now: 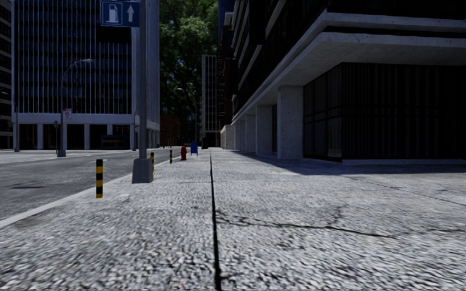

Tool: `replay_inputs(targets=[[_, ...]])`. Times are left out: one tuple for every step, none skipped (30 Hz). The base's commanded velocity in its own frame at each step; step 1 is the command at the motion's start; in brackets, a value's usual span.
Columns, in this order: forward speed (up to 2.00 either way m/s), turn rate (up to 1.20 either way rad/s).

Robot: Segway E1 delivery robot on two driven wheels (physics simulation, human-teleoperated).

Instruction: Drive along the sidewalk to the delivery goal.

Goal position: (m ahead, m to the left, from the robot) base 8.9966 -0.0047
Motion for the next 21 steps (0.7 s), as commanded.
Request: replay_inputs(targets=[[2.00, 0.00], [2.00, 0.00], [2.00, 0.00], [2.00, 0.00], [2.00, 0.00], [2.00, 0.00], [2.00, 0.00], [2.00, 0.00], [2.00, 0.00], [2.00, 0.00], [2.00, 0.00], [2.00, 0.00], [2.00, 0.00], [2.00, 0.00], [2.00, 0.00], [2.00, 0.00], [2.00, 0.00], [2.00, 0.00], [2.00, 0.00], [2.00, 0.00], [2.00, 0.00]])
